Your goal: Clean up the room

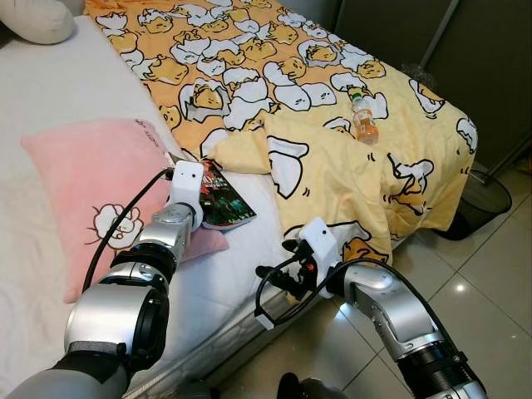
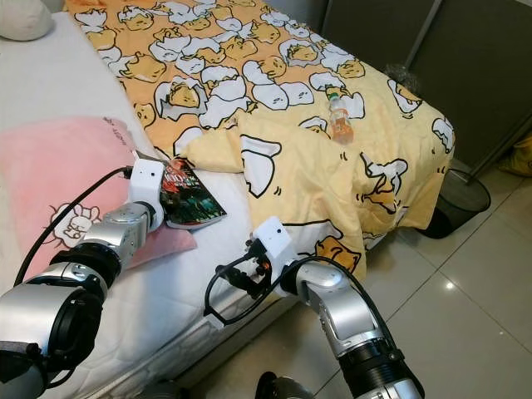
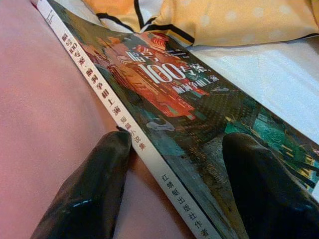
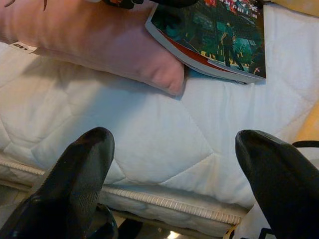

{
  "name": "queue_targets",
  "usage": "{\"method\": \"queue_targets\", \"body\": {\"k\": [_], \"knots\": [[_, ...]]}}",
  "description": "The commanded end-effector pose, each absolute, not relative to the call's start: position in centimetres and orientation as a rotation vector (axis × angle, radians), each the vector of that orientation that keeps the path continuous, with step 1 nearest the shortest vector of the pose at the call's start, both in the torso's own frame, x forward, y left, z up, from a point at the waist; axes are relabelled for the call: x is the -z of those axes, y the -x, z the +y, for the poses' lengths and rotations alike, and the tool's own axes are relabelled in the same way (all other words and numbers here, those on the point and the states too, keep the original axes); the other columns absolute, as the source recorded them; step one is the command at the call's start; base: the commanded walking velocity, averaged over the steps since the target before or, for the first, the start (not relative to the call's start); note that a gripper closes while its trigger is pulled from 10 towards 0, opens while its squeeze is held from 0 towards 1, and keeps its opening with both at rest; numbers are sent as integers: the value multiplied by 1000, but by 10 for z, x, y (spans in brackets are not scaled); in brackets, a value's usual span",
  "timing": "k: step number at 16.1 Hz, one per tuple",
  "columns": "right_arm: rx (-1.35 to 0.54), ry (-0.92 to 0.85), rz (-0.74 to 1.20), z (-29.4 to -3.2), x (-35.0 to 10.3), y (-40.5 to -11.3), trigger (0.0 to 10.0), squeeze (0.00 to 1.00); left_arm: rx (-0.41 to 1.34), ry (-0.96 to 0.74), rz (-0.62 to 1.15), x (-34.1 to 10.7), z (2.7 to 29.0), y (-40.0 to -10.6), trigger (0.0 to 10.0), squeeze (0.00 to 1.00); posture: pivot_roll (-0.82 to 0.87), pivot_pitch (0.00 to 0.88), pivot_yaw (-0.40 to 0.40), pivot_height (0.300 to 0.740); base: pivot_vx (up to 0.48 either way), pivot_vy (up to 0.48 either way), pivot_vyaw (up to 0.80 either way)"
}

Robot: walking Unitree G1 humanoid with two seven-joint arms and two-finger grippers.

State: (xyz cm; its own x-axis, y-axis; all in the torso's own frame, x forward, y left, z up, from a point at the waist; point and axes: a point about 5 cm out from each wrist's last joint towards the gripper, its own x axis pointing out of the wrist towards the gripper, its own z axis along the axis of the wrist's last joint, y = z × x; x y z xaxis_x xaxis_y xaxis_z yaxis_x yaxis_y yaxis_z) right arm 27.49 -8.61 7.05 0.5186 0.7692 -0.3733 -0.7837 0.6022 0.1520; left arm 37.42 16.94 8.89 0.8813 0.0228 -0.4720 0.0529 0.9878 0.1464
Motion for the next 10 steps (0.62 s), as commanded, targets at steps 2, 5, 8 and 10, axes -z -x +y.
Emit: {"method": "queue_targets", "body": {"k": [2,5,8,10], "knots": [[-922,56,443,-88,-70,-275,10000,0,16,-177,540,-75,168,-366,0,0,-65,51,-38,732,0,0,0],[-917,54,442,-89,-70,-276,10000,0,-11,-83,497,-81,169,-370,0,0,-63,50,-41,732,0,0,0],[-918,51,442,-88,-71,-277,10000,0,4,-61,458,-88,169,-374,0,0,-58,50,-42,732,0,0,0],[-916,49,443,-89,-71,-277,10000,0,13,-38,435,-93,167,-376,0,0,-58,50,-42,732,0,0,0]]}}
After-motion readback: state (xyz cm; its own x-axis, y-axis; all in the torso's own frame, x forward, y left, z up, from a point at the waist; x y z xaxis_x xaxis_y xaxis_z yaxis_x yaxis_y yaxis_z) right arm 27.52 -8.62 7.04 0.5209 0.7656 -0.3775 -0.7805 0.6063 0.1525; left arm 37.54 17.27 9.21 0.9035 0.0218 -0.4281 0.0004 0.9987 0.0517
